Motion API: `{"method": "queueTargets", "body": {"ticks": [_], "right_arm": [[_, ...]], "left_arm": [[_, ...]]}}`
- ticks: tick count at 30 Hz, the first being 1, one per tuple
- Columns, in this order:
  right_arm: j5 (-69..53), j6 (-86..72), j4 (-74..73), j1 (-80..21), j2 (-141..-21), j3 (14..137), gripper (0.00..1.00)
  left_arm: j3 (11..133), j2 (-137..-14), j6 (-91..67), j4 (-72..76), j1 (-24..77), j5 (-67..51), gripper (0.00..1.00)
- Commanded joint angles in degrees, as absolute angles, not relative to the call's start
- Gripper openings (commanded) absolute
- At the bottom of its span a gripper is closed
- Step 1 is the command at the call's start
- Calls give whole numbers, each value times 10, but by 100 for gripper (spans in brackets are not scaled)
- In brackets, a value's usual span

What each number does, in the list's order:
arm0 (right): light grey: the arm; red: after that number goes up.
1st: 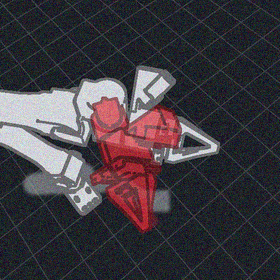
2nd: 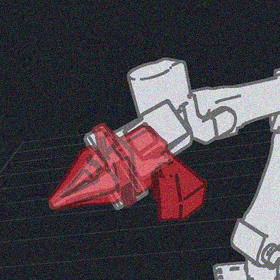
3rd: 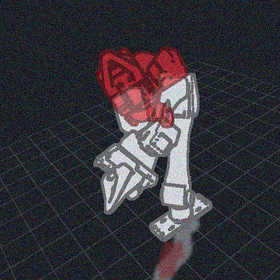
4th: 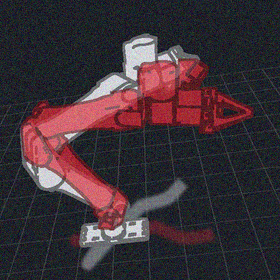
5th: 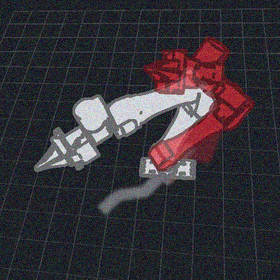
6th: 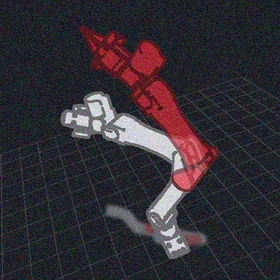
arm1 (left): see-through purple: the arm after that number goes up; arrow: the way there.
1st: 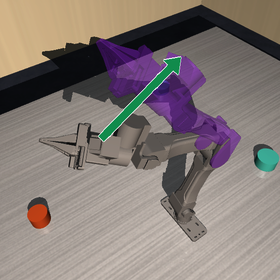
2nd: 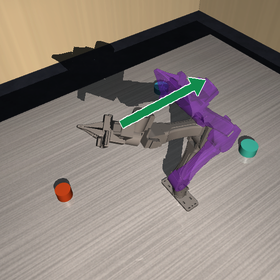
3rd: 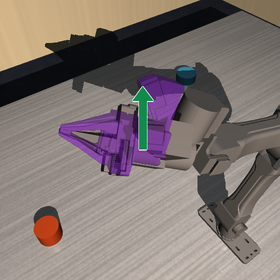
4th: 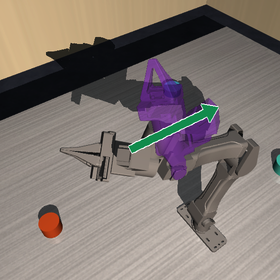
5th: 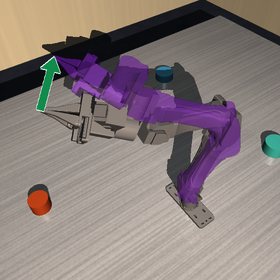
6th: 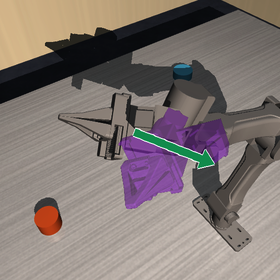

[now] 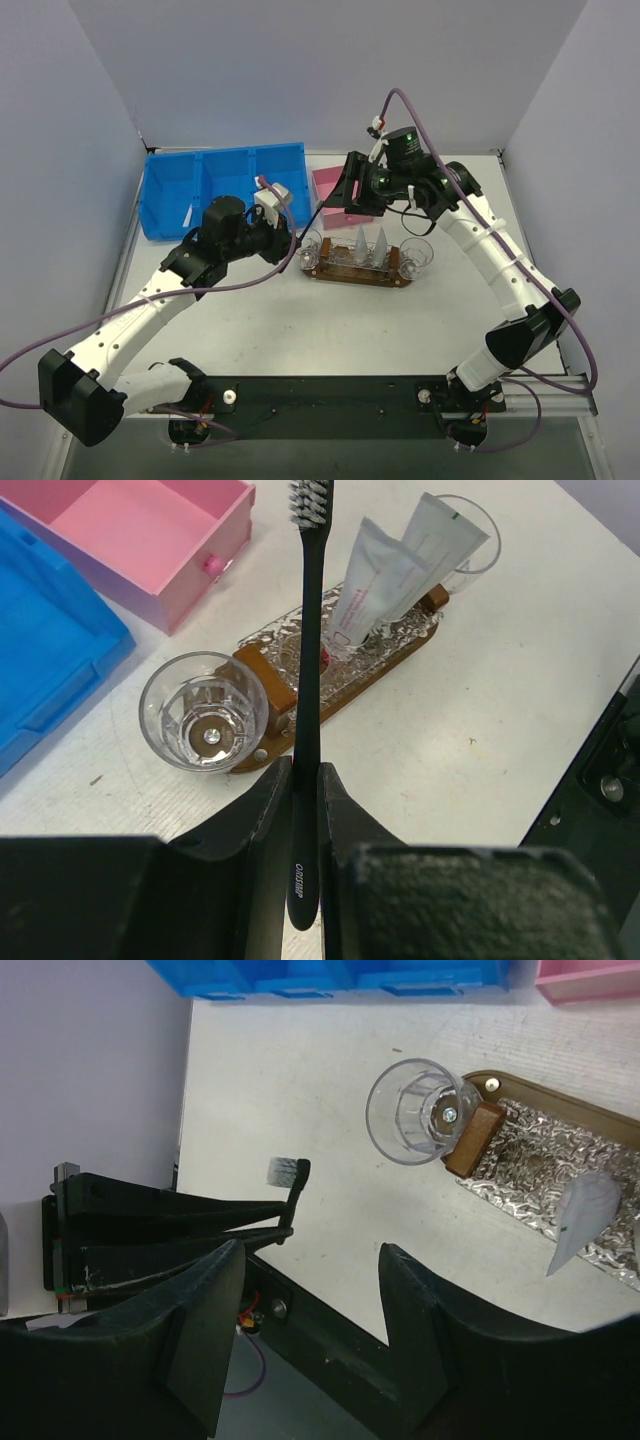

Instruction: Prepare toiletry sets of a toothbrush and toothpaste on the tray

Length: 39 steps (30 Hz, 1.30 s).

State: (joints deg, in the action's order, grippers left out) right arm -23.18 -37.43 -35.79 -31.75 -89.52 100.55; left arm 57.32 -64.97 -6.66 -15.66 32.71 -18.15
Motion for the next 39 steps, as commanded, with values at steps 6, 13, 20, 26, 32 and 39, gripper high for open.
{"method": "queueTargets", "body": {"ticks": [6, 13, 20, 26, 32, 39], "right_arm": [[-228, -428, -330, -351, -896, 990, 49], [-189, -446, -341, -356, -894, 980, 46], [-163, -428, -363, -352, -886, 979, 47], [-181, -430, -367, -356, -907, 988, 42], [-192, -432, -369, -356, -911, 984, 39], [-200, -432, -371, -355, -916, 983, 34]], "left_arm": [[565, -638, -41, -167, 373, -191, 0], [552, -623, -45, -160, 381, -176, 0], [545, -606, -43, -163, 381, -164, 0], [546, -605, -41, -164, 382, -166, 0], [545, -604, -43, -164, 385, -164, 0], [542, -601, -44, -162, 386, -162, 0]]}}
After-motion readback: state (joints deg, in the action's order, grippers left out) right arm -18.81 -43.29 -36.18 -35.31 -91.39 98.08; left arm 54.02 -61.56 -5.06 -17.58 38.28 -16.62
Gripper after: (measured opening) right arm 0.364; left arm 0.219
